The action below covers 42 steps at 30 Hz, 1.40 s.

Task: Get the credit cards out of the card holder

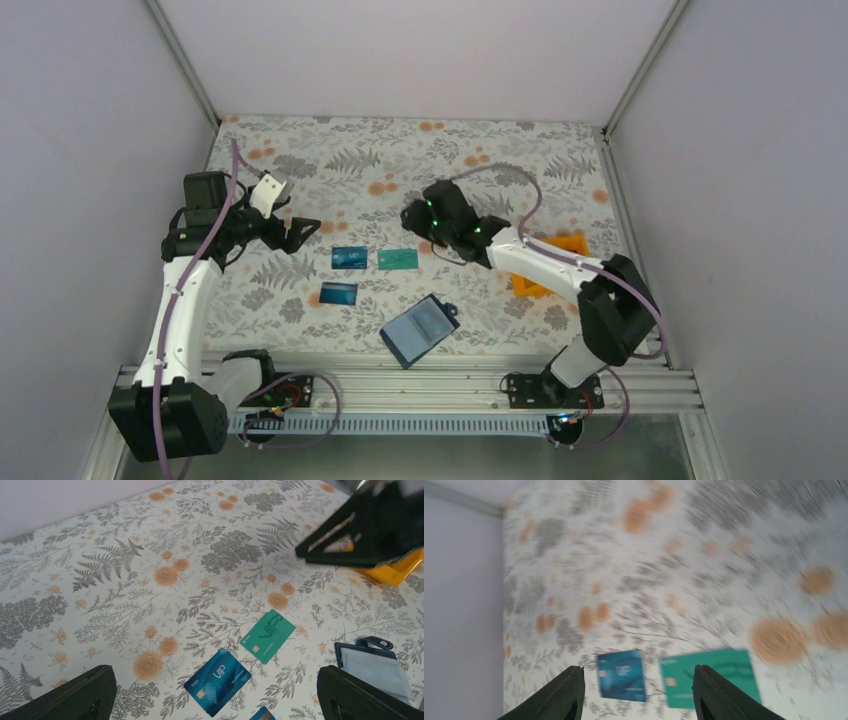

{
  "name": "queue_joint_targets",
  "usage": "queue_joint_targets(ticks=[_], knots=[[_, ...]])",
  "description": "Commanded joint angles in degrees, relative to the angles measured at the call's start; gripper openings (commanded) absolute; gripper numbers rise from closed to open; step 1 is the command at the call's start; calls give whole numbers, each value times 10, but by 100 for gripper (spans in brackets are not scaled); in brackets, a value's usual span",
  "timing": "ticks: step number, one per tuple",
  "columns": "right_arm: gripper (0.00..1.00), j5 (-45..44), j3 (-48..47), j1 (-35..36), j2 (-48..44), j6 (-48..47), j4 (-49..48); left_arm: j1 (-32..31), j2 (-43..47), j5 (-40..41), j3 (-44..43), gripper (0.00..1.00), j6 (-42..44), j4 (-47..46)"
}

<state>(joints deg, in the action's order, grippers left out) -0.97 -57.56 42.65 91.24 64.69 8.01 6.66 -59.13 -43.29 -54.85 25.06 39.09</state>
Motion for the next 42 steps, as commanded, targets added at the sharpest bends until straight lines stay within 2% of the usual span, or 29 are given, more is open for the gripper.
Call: queue_joint_targets(ticks=[1,3,7,12,15,18,23,28,34,42], knots=[[59,-103,-104,52,-40,-234,153,4,4,-15,3,100,8,2],[61,-79,-104,68,-53,-273,201,5,5,-15,6,100,7,0],[68,-39,-86,101,-51,-293,310,5,0,-14,6,100,7,-2],[78,20,-87,179,-22,-311,380,9,2,-15,7,100,6,-1],[87,28,-94,227,9,-309,415,14,6,-16,8,100,6,-2],[89,6,-107,269,69,-306,445,17,5,-20,8,100,6,-2],[84,-14,-127,307,150,-312,461,20,11,-26,10,100,5,-2],[77,-29,-119,311,179,-304,445,21,10,-31,14,100,4,-3],[60,-85,-129,306,219,-292,442,21,8,-30,11,100,3,-2],[34,-72,-112,272,173,-274,377,22,6,-31,12,100,4,-2]])
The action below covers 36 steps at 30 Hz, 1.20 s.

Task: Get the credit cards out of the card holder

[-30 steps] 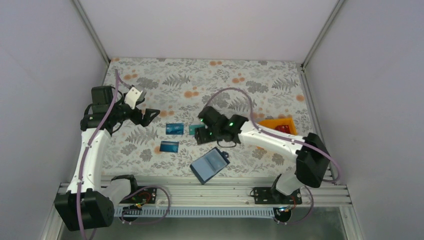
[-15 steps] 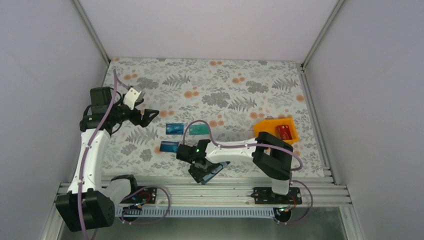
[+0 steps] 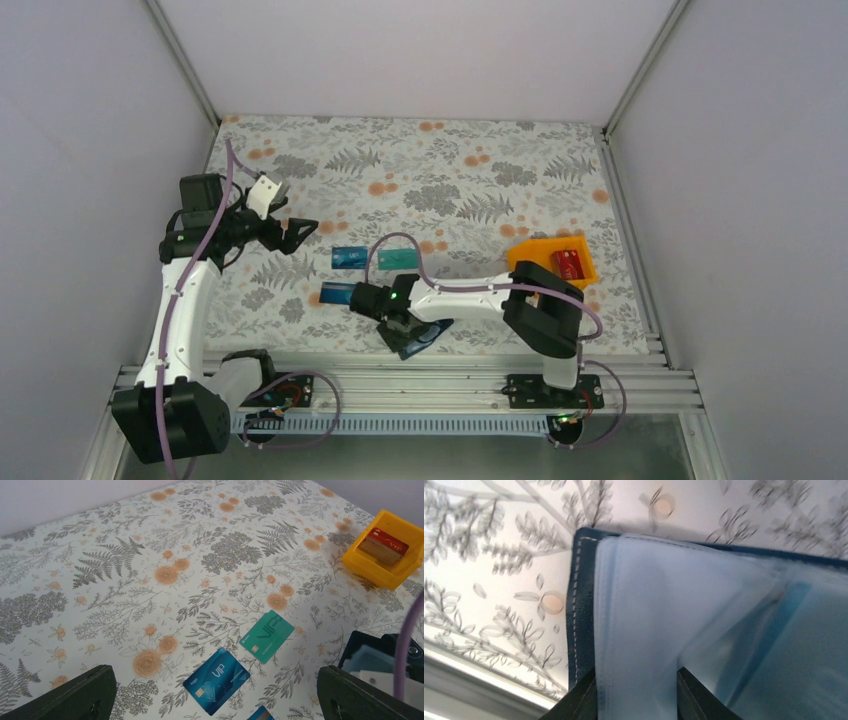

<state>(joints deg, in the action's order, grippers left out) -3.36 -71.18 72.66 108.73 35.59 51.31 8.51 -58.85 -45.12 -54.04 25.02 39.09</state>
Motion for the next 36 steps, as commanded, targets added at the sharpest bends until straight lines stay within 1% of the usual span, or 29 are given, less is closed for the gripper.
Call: queue_joint_targets(ticks=[1,3,6,7,16,17,25,27,29,32,36], knots=[[31,-44,27,-34,-9,18,-63,4,2,-13,5,100,5,-2],[24,-37,34,-44,-23,19,-76,4,1,-13,6,100,5,-2],[9,-33,41,-59,-43,19,-89,5,0,-14,7,100,5,-2],[5,-32,43,-64,-49,18,-92,5,-2,-14,6,100,5,-2],[4,7,74,-116,-129,26,-157,7,-3,-15,0,100,-1,1],[4,9,77,-120,-155,29,-164,7,-3,-17,0,100,-2,1],[4,24,108,-161,-244,61,-225,8,-4,-39,2,100,-6,1],[4,31,113,-170,-267,58,-246,8,-4,-68,3,100,-3,4],[4,34,104,-180,-285,45,-264,8,-6,-115,2,100,0,10],[4,32,66,-190,-298,13,-277,8,-12,-187,-10,100,4,22],[4,39,13,-194,-299,-26,-301,7,-32,-311,-27,100,0,46]])
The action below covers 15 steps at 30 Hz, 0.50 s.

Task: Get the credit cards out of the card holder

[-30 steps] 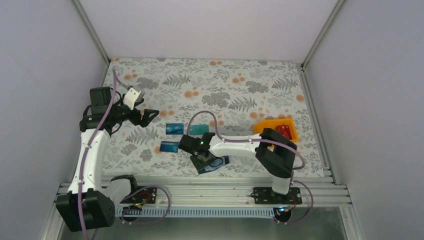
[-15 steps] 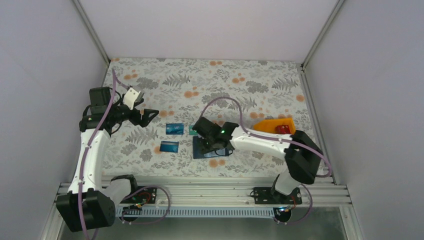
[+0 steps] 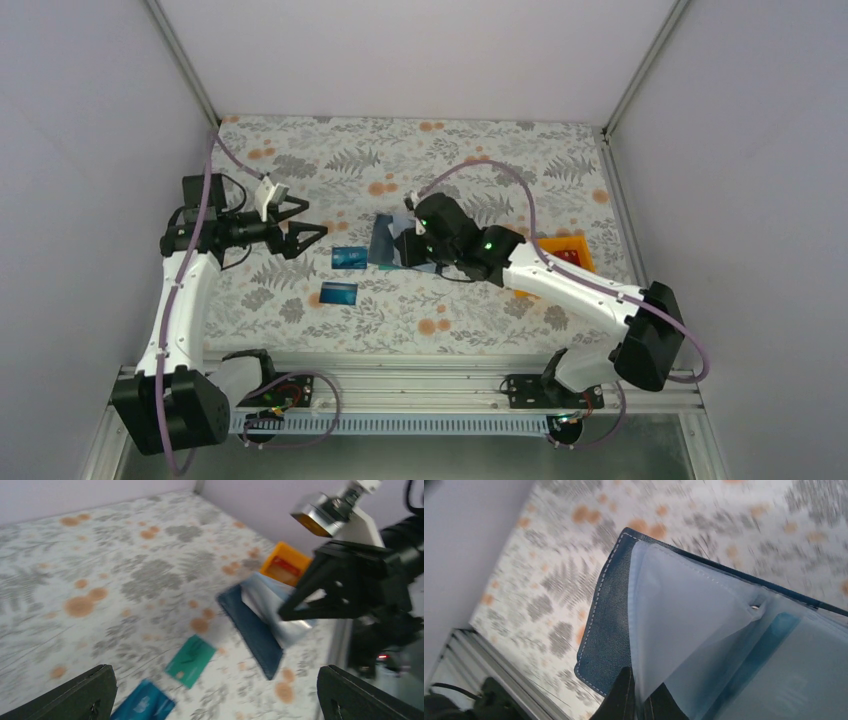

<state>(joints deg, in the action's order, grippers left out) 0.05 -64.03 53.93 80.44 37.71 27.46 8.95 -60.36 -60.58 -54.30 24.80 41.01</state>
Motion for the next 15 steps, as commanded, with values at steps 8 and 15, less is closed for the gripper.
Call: queue_joint_targets(ticks=[8,15], knots=[[4,68,-147,-6,27,-114,-111,-22,-38,-194,-41,100,-8,31],[4,155,-189,-1,74,-150,-133,-38,-39,-192,-28,100,-12,14]])
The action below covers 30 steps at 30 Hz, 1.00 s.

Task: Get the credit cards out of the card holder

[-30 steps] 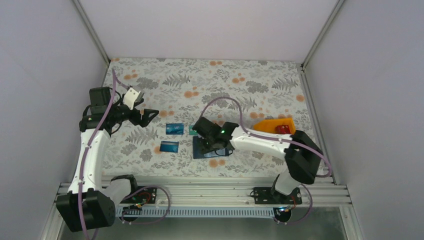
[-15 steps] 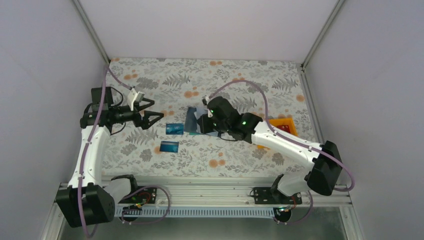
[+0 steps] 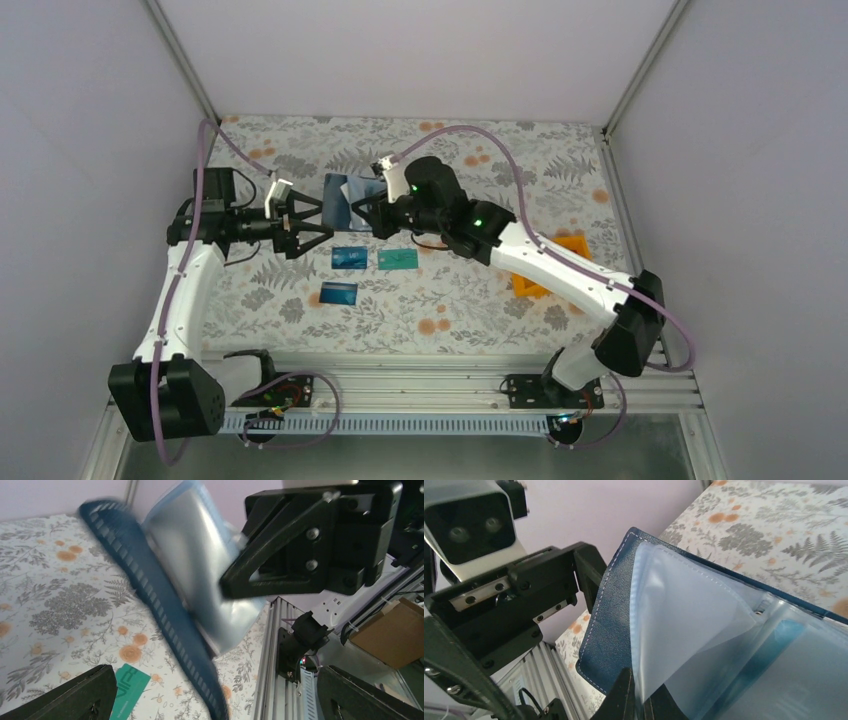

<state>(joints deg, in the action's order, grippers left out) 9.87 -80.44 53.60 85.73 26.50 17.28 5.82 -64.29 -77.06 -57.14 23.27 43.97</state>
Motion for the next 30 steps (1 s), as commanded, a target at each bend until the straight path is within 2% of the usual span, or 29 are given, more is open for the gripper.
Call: queue_joint_targets(ticks=[1,6,8,10,14,16,17,19,20,21,24,27,30], knots=[[4,66,-26,4,24,-39,-37,-7,0,-28,1,100,7,-14],[4,88,-51,9,44,-51,-29,-12,0,-31,2,100,28,-6],[4,99,-55,11,47,-58,-31,-13,1,-32,6,91,38,-1],[4,104,-56,13,45,-63,-34,-13,2,-37,7,74,51,6],[4,110,-55,14,44,-66,-40,-13,6,-59,2,26,90,34],[4,125,-56,18,46,-72,-41,-13,6,-71,-4,9,106,49],[4,129,-60,20,47,-76,-41,-13,6,-73,-6,3,110,52],[7,137,-70,26,50,-87,-34,-12,6,-78,-10,3,113,54],[13,144,-76,29,52,-91,-31,-12,6,-81,-13,2,117,59],[23,153,-82,31,52,-94,-30,-11,6,-82,-19,2,124,63],[41,175,-90,33,46,-104,-29,-4,6,-83,-40,2,137,75],[53,179,-94,33,26,-117,-24,8,0,-88,-73,2,176,110],[63,186,-100,33,1,-137,-20,22,-18,-114,-115,2,246,184]])
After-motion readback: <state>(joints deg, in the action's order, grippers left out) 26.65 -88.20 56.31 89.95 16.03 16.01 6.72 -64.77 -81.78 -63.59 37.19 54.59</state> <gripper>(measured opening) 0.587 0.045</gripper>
